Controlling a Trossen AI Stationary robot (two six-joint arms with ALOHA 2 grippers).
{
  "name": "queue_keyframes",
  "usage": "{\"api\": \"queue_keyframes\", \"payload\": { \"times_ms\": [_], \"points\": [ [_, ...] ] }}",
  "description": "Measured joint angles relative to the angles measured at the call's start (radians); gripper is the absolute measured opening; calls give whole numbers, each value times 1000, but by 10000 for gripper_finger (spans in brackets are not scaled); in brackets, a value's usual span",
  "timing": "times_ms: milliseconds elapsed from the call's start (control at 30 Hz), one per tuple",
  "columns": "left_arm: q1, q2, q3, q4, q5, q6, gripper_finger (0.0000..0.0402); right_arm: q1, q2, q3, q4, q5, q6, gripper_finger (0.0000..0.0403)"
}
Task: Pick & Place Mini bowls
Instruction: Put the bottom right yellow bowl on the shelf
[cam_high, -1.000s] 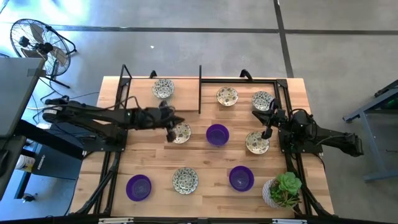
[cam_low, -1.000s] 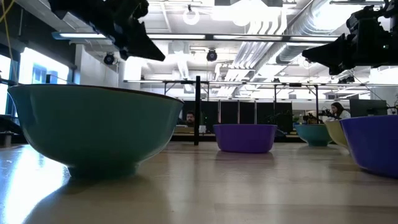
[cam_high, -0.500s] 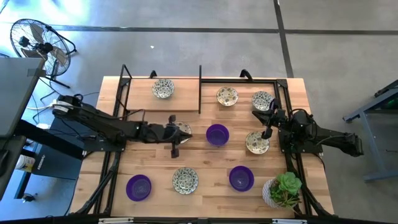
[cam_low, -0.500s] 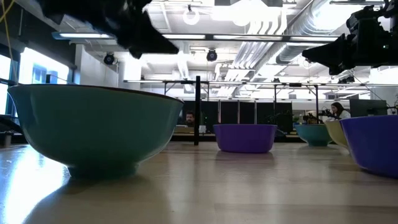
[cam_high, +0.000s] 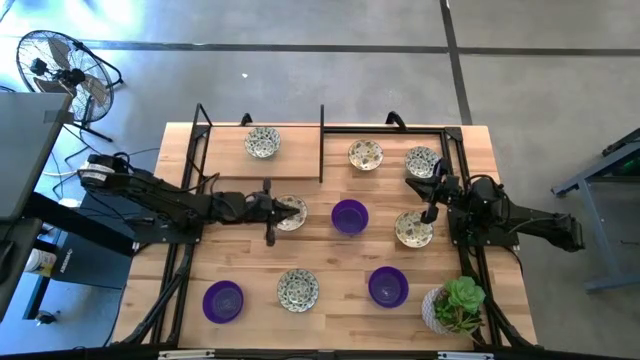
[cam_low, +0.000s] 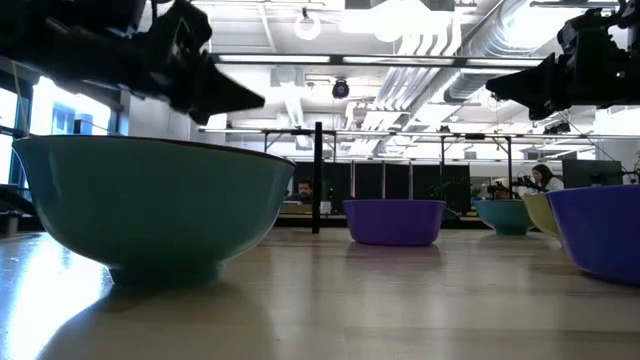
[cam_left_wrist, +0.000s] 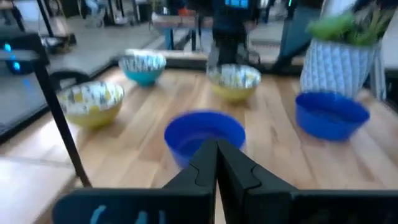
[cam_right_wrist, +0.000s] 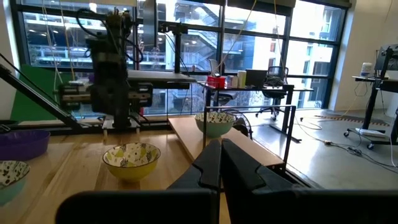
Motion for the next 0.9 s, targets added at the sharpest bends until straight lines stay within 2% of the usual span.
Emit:
{"api": "queue_keyframes", "payload": {
  "times_ms": [167, 467, 600, 767, 900],
  "points": [
    [80, 1, -15, 43, 111, 2, 0, 0, 1, 0, -3, -10, 90, 0],
    [190, 2, -15, 22, 251, -23, 0, 0, 0, 1, 40, -16, 67, 0],
    [197, 2, -15, 22, 260, -21, 0, 4, 15, 42, -79, -26, 90, 0],
    [197, 2, -15, 9, 256, 3, 0, 37, 93, 136, -285, 63, 127, 0],
    [197, 2, -14, -1, 255, 0, 0, 93, 217, 180, -307, 129, 184, 0]
  ]
}}
